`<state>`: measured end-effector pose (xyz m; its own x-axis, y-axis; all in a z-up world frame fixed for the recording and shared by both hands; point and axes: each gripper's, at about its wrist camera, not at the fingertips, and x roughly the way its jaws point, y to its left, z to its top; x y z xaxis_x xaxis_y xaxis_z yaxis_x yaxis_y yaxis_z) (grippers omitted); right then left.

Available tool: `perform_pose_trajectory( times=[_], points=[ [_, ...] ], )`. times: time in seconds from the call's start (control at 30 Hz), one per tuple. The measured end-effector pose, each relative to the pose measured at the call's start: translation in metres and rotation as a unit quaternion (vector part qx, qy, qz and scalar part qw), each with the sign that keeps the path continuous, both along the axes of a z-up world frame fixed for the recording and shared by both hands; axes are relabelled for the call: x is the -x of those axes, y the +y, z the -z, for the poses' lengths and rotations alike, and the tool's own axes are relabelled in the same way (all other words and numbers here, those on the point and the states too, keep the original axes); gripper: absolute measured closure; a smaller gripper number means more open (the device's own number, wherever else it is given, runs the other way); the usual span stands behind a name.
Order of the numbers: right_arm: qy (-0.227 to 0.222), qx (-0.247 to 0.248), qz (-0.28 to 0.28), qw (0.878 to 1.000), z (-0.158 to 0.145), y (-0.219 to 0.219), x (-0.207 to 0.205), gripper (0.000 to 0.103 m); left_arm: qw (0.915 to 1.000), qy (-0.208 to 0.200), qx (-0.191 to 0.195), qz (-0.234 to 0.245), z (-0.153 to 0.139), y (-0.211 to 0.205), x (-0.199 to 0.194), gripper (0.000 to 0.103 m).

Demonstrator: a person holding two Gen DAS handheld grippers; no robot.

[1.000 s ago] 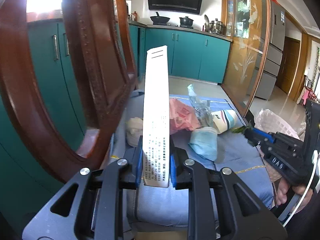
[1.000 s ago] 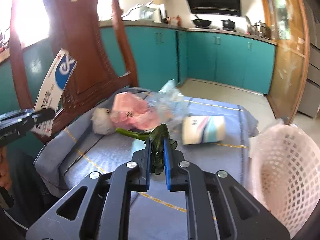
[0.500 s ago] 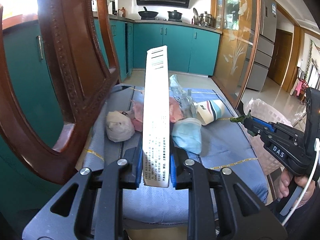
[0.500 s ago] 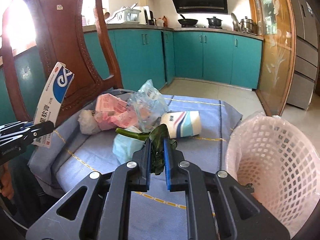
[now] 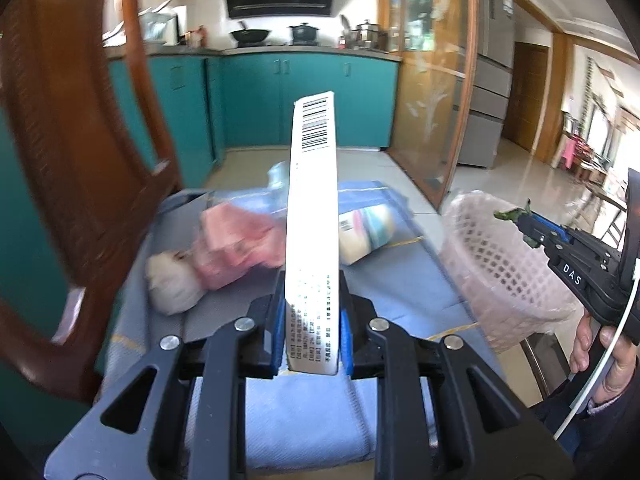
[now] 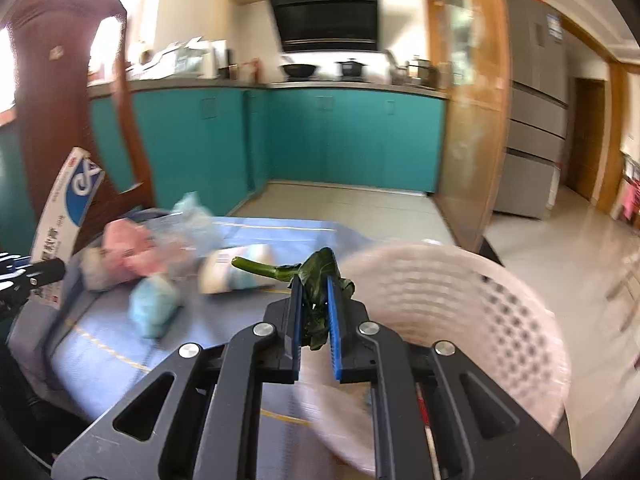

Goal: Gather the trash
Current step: 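Carry the box and leaf over the white basket and open both tools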

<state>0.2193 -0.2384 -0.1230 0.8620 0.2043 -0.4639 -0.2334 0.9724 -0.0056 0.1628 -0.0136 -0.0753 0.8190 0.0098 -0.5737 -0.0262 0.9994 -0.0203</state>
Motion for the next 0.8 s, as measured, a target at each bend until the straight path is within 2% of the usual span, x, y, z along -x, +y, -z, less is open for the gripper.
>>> perform_pose_trajectory(
  times=[0.23, 0.4, 0.53, 0.8],
  points=[
    [-0.005, -0.008, 0.063, 0.998, 0.003, -0.052, 0.006, 0.091, 0.9977, -0.009, -0.009, 0.066, -0.005, -0.059, -0.022, 0.081],
    [0.02, -0.035, 0.077, 0.996, 0.012, -0.075, 0.001, 0.091, 0.9918, 0.002, 0.02, 0.126, -0.011, -0.109, -0.06, 0.081],
    [0.03, -0.047, 0.082, 0.995, 0.014, -0.082, 0.001, 0.091, 0.9874, 0.003, 0.008, 0.158, -0.01, -0.149, -0.081, 0.081],
    [0.06, -0.043, 0.09, 0.993, 0.023, -0.088, -0.006, 0.091, 0.9837, 0.024, -0.012, 0.178, 0.009, -0.186, -0.102, 0.081]
  ],
)
